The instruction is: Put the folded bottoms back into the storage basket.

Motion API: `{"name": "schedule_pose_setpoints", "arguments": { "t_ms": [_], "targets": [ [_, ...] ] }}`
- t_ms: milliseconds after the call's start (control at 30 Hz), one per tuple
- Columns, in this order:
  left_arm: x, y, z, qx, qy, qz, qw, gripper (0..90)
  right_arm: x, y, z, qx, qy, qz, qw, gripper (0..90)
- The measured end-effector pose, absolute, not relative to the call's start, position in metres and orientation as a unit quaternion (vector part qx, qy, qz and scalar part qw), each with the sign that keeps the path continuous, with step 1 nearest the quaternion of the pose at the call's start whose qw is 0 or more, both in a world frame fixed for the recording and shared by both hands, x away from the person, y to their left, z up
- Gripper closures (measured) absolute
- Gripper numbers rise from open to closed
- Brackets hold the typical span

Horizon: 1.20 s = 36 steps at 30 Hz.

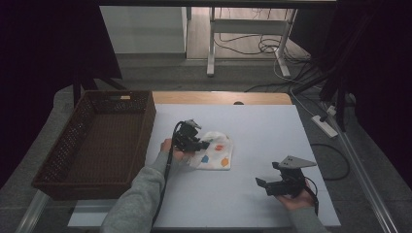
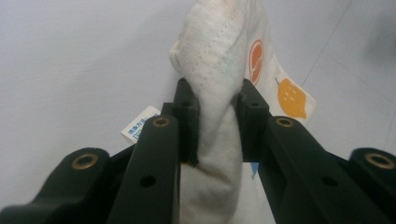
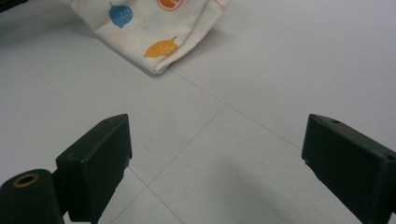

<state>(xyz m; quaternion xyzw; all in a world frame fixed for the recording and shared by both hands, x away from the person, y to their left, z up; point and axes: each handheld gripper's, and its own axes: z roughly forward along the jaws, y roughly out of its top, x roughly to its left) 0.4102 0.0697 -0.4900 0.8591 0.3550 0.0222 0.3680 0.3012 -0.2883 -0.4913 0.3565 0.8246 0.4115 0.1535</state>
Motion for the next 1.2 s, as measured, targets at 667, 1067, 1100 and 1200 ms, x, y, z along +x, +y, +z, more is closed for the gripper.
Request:
{"name": "schedule_pose_setpoints", "arguments": {
  "t_ms": [667, 1067, 1100, 1200],
  "targets": [
    [0.399, 0.077, -0.472, 0.853, 0.352, 0.035, 0.385, 73.3, 0.300, -0.290, -0.490, 0.358, 0.822, 0.414, 0.159, 8.6],
    [0.393, 0.079, -0.462, 0.847, 0.347, 0.044, 0.400, 73.3, 0.300, -0.290, -0.490, 0.358, 0.820, 0.417, 0.160, 8.6],
    [0.393, 0.080, -0.461, 0.847, 0.347, 0.045, 0.401, 73.4, 0.300, -0.290, -0.490, 0.358, 0.820, 0.417, 0.160, 8.6],
    [0.392, 0.081, -0.458, 0.847, 0.345, 0.048, 0.402, 73.4, 0.300, -0.290, -0.490, 0.358, 0.820, 0.417, 0.161, 8.6]
  ]
}}
